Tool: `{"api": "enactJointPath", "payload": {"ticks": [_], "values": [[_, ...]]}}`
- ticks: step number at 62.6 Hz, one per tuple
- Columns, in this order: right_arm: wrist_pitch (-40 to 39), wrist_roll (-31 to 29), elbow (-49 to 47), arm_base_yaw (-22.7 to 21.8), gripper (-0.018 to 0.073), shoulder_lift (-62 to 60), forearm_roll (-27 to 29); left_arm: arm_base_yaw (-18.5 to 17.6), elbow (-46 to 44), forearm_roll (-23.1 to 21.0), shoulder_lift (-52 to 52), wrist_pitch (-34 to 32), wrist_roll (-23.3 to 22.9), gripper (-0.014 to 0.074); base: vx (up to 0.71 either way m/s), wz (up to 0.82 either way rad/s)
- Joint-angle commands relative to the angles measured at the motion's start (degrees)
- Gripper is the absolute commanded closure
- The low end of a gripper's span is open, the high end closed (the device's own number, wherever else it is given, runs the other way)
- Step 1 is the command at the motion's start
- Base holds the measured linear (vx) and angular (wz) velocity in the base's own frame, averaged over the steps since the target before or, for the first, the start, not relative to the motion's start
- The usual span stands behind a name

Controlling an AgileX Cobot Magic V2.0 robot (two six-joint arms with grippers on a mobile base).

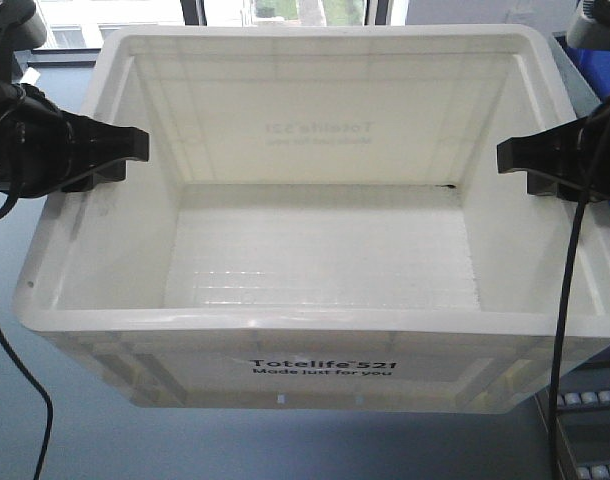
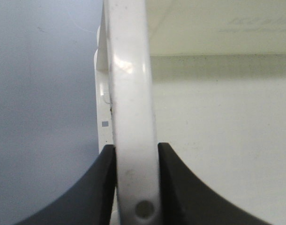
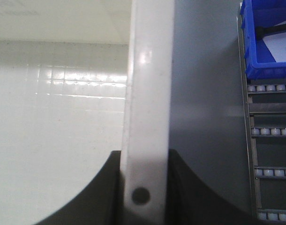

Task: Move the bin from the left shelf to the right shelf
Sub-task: 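Keep holding the crate with both grippers while driving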

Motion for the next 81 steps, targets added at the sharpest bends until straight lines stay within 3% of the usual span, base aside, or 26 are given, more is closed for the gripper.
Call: {"api": "enactJointPath", "payload": {"ticks": [1, 50, 81], "values": [[-5.3, -0.3, -2.1, -0.7, 0.0559, -2.1, -4.9, 0.1, -2.2, 1.7, -2.7, -4.8, 1.0, 0.0524, 0.33, 0.02], [-5.3, -0.3, -2.1, -0.7, 0.0559, -2.1, -4.9, 0.1, -2.2, 1.7, -2.7, -4.8, 1.0, 0.0524, 0.32, 0.03], [-5.2, -0.3, -2.1, -0.7, 0.0559, -2.1, -4.9, 0.1, -2.2, 1.7, -2.7, -4.8, 1.0, 0.0524, 0.23, 0.24]]}}
